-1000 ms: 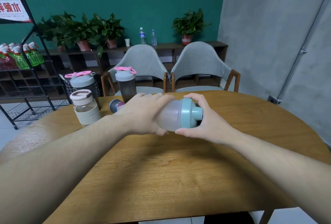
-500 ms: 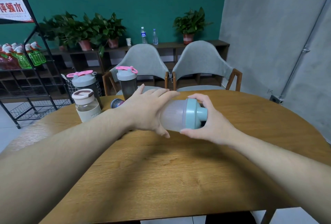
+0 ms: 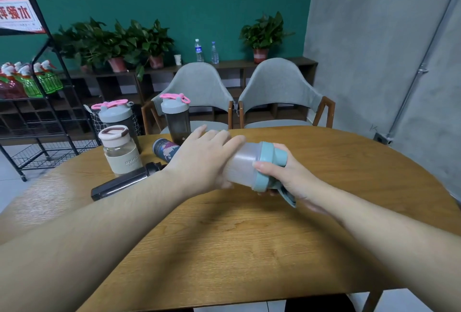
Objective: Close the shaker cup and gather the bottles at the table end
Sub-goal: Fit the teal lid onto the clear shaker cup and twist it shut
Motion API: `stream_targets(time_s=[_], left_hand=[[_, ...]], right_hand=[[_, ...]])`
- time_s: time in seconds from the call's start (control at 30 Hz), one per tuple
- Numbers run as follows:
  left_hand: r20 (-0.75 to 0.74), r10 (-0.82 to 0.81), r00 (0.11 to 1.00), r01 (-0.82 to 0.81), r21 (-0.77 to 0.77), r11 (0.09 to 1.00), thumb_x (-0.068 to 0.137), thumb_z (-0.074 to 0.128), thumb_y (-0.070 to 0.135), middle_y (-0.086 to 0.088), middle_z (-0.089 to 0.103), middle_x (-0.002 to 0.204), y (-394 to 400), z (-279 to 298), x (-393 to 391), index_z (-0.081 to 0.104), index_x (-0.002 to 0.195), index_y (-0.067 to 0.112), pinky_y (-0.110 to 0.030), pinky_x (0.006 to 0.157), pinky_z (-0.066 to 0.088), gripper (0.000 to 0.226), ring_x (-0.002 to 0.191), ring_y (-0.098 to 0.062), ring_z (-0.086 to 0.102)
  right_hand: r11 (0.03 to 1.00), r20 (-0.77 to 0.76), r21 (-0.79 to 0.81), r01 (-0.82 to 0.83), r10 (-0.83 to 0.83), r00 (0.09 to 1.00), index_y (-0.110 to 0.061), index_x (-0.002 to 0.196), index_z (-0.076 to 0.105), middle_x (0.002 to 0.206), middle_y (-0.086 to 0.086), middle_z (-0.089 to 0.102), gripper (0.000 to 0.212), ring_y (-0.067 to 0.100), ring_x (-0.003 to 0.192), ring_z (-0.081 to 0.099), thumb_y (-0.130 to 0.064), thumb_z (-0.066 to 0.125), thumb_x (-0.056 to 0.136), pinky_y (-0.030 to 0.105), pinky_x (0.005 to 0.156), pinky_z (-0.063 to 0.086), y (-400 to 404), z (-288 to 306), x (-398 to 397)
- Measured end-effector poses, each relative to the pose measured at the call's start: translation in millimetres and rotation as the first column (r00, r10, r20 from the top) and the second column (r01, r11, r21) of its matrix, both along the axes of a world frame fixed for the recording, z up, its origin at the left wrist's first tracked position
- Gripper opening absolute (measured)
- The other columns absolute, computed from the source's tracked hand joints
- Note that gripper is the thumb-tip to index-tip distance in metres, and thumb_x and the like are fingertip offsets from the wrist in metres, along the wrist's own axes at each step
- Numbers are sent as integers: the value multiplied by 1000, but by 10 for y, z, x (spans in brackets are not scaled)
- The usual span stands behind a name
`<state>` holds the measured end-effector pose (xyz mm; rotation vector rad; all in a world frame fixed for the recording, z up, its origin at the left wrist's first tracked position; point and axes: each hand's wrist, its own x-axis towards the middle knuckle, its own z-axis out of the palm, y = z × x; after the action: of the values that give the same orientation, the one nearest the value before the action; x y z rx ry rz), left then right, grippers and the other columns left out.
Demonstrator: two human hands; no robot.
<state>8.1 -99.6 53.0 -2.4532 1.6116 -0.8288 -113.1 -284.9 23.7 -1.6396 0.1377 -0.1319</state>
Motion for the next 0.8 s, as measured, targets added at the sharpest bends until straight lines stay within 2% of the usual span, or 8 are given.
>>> stream_targets(time_s=[0.07, 0.17, 0.33, 0.43, 0.53, 0.63, 0.73, 0.8], left_hand=[[-160, 35, 987, -26, 60, 998, 48, 61, 84, -2, 56, 134, 16, 50, -8, 22, 143, 30, -48, 112, 35, 116, 124, -26, 56], [-335, 59, 940, -16, 131, 991, 44, 58, 91, 3, 45, 151, -5, 184, -8, 14, 152, 34, -44, 116, 30, 130, 138, -21, 44], [-416, 124, 901, -35, 216, 976, 56, 73, 75, 11, 58, 133, -38, 220, -47, 27, 144, 37, -38, 95, 47, 107, 118, -18, 58], [-313, 60, 948, -25, 115, 993, 59, 72, 69, 6, 59, 118, -20, 114, -76, 32, 138, 33, -40, 83, 50, 96, 107, -21, 59], [-38, -34, 999, 33, -10, 999, 57, 75, 60, -2, 61, 113, -12, 8, -50, 37, 134, 25, -43, 80, 49, 93, 99, -29, 61], [37, -54, 998, 56, -50, 997, 57, 80, 57, -5, 63, 116, -15, -32, -29, 36, 134, 23, -46, 83, 50, 95, 102, -31, 62], [-105, -15, 994, 13, -12, 1000, 58, 76, 66, -1, 57, 131, -3, -16, -40, 30, 141, 29, -44, 94, 48, 103, 116, -26, 58], [-280, 7, 960, -6, 6, 1000, 55, 72, 74, 3, 46, 146, 5, 46, -35, 24, 149, 33, -44, 102, 44, 113, 130, -22, 49]], right_hand=[[980, 96, -192, 58, -40, 995, -36, 134, 39, 115, -2, 60, 80, 15, 91, 66, -34, 90, 72, 26, 69, 55, -34, -30, -13], [786, 214, -605, 129, 5, 977, -53, 130, 32, 115, -21, 55, 90, 8, 96, 63, -58, 87, 59, 30, 82, 53, -109, -12, -86], [520, 244, -845, 129, 158, 957, -50, 139, 23, 126, -28, 43, 98, 5, 101, 58, -70, 78, 61, 31, 91, 50, -117, 45, -147], [675, 224, -728, 118, 71, 972, -53, 133, 29, 117, -26, 51, 93, 6, 93, 62, -66, 83, 58, 31, 82, 53, -100, -28, -118], [944, 166, -322, 76, -23, 986, -47, 128, 39, 111, -6, 60, 84, 12, 87, 67, -51, 89, 61, 32, 72, 58, -29, -72, -47], [999, 1, -29, 20, -19, 1000, -32, 133, 42, 104, 10, 66, 76, 17, 69, 66, -49, 83, 72, 29, 55, 51, 33, -31, -4], [999, -16, -54, 8, -9, 1000, -31, 134, 42, 107, 7, 65, 71, 16, 76, 67, -45, 80, 76, 29, 59, 54, 16, -37, -5], [972, 68, -234, 28, -13, 998, -40, 132, 40, 114, 0, 60, 77, 16, 92, 66, -43, 87, 72, 30, 72, 58, -23, -55, -21]])
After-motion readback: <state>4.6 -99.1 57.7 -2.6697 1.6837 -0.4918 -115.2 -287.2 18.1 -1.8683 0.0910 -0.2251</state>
